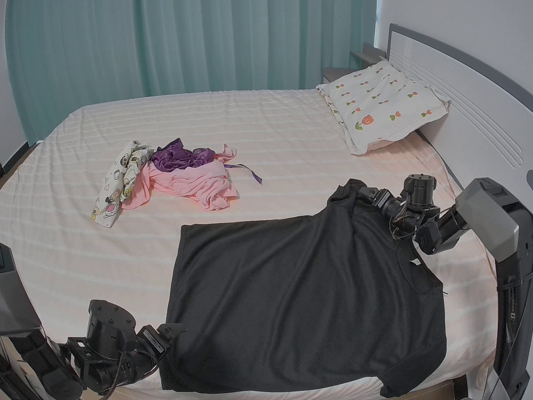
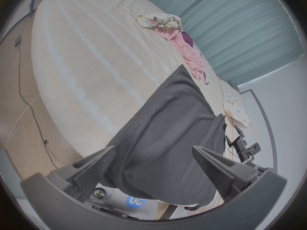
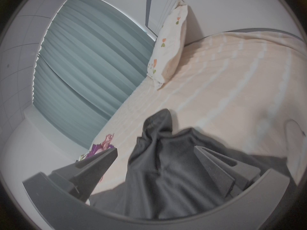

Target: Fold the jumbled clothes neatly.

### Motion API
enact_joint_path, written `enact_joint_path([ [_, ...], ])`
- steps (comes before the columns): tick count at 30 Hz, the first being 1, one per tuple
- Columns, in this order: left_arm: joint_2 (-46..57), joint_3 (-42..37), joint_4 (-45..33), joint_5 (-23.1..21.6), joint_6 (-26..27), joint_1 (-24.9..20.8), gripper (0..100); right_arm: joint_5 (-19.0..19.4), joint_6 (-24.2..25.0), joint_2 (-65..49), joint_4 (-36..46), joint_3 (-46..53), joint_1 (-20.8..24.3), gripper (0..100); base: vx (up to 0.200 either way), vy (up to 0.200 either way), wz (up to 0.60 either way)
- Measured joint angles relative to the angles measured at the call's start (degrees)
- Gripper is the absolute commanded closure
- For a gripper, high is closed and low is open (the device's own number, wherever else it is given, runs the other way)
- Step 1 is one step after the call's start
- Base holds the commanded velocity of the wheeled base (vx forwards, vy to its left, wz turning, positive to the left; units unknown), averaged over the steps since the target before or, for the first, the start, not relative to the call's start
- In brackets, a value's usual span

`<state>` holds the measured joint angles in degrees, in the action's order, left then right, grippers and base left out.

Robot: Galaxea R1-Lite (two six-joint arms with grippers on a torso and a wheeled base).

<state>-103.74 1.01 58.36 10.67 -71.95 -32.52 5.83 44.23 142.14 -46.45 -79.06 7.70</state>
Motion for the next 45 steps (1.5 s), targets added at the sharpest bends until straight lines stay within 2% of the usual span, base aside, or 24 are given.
enact_joint_path([
  [7, 0.5, 0.0, -0.6, -0.7, -0.7, -0.8, 0, 1.1, 0.5, -10.0, -7.4, 20.1, -0.5, 0, -0.2, 0.0, 0.0],
  [17, 1.0, 0.0, -2.7, -1.7, -1.1, -2.3, 0, 1.6, 1.6, -23.6, -18.0, 48.5, -0.9, 0, 0.0, 0.0, 0.0],
  [25, 1.2, 0.0, -8.5, -2.4, -1.4, -5.0, 0, 2.1, 4.3, -33.4, -22.6, 68.1, -1.4, 0, 0.0, 0.0, 0.0],
  [30, -1.4, 0.0, -9.8, -2.5, -1.2, -6.5, 0, 5.0, 5.2, -36.1, -24.1, 74.2, -1.9, 0, 0.0, 0.0, 0.0],
  [35, -5.0, 0.0, -6.8, -2.5, -0.5, -7.3, 0, 6.5, 5.1, -36.8, -25.1, 76.1, -2.5, 0, 0.0, 0.0, 0.0],
  [45, -9.5, 0.0, -2.6, -2.2, 3.0, -7.1, 0, 7.3, 5.0, -36.9, -25.2, 76.3, -2.8, 0, 0.0, 0.0, 0.0],
])
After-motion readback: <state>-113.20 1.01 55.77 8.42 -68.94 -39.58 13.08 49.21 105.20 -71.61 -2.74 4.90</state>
